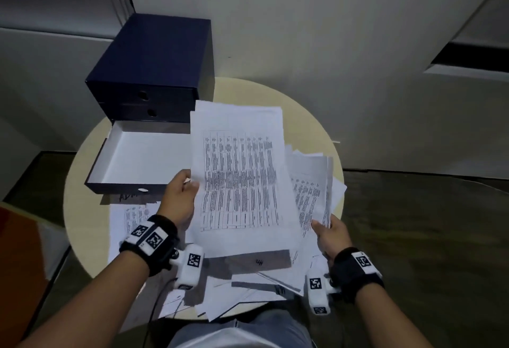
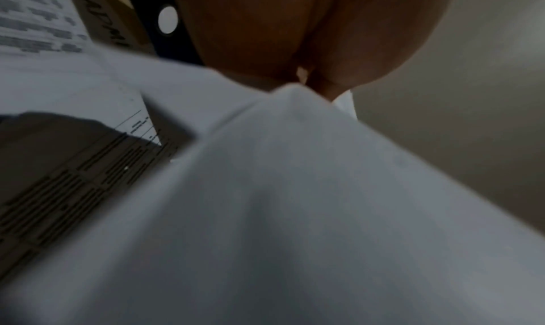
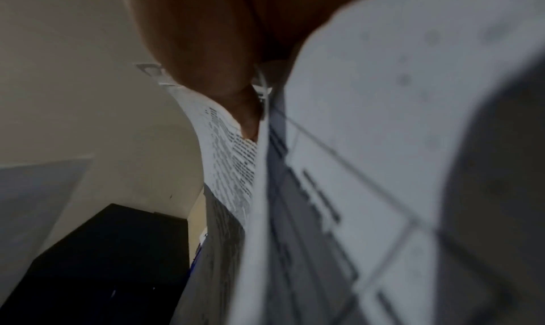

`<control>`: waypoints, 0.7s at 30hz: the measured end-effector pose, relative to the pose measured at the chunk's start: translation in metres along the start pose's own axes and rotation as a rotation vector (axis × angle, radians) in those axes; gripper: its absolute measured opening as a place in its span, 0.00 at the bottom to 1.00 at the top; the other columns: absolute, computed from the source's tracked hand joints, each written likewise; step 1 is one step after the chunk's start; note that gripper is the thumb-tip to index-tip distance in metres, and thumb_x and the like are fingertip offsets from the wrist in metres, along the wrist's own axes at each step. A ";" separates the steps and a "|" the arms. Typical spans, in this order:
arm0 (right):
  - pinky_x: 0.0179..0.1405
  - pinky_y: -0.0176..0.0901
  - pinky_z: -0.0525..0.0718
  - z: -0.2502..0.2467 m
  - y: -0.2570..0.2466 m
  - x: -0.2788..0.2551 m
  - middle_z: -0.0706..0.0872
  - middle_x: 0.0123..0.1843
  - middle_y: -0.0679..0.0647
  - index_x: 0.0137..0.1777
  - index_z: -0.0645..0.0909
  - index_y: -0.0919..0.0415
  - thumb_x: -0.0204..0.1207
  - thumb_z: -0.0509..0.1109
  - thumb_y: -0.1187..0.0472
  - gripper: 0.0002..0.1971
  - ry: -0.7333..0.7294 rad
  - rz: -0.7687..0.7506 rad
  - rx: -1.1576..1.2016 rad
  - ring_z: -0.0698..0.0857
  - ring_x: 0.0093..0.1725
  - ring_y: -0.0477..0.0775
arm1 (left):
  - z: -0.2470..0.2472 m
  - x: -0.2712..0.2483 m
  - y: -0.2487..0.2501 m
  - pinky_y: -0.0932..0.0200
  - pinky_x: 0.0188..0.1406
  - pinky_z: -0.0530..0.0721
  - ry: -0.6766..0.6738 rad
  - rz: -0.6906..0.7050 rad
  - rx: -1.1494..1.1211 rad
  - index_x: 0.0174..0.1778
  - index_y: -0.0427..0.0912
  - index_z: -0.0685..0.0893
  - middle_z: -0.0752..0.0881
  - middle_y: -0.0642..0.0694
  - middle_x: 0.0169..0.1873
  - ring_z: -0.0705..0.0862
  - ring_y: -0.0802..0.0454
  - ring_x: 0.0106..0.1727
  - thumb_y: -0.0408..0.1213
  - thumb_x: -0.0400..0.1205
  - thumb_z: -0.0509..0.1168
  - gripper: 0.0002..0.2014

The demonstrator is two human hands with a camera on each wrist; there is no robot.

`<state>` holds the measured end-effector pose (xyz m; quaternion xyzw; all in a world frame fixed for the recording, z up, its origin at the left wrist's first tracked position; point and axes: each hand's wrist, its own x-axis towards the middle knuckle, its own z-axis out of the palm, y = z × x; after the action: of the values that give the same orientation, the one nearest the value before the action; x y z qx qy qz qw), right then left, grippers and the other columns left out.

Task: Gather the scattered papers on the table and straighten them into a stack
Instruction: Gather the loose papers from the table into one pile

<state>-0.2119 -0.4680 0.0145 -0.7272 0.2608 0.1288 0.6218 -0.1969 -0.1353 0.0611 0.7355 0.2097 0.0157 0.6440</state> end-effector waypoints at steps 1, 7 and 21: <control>0.46 0.61 0.89 0.002 -0.003 -0.002 0.92 0.43 0.56 0.60 0.84 0.60 0.82 0.67 0.66 0.09 -0.010 0.011 0.007 0.89 0.40 0.61 | 0.000 0.001 0.001 0.69 0.15 0.62 -0.020 -0.019 -0.011 0.52 0.39 0.79 0.75 0.50 0.21 0.65 0.57 0.14 0.30 0.88 0.55 0.07; 0.49 0.55 0.90 0.016 -0.025 -0.017 0.93 0.54 0.59 0.61 0.85 0.62 0.82 0.67 0.66 0.10 -0.215 -0.047 0.099 0.91 0.53 0.61 | 0.010 0.000 -0.019 0.54 0.47 0.79 -0.160 -0.048 0.545 0.50 0.41 0.80 0.84 0.46 0.44 0.83 0.45 0.46 0.39 0.85 0.61 0.06; 0.57 0.46 0.87 0.029 -0.018 -0.032 0.88 0.64 0.61 0.73 0.72 0.66 0.81 0.68 0.70 0.21 -0.192 -0.004 0.117 0.90 0.52 0.48 | 0.020 -0.025 -0.036 0.80 0.64 0.67 -0.220 0.047 0.084 0.82 0.66 0.52 0.66 0.73 0.67 0.67 0.85 0.66 0.17 0.83 0.56 0.42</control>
<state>-0.2246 -0.4311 0.0405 -0.6744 0.2059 0.1812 0.6855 -0.2245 -0.1594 0.0300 0.7639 0.1210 -0.0590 0.6312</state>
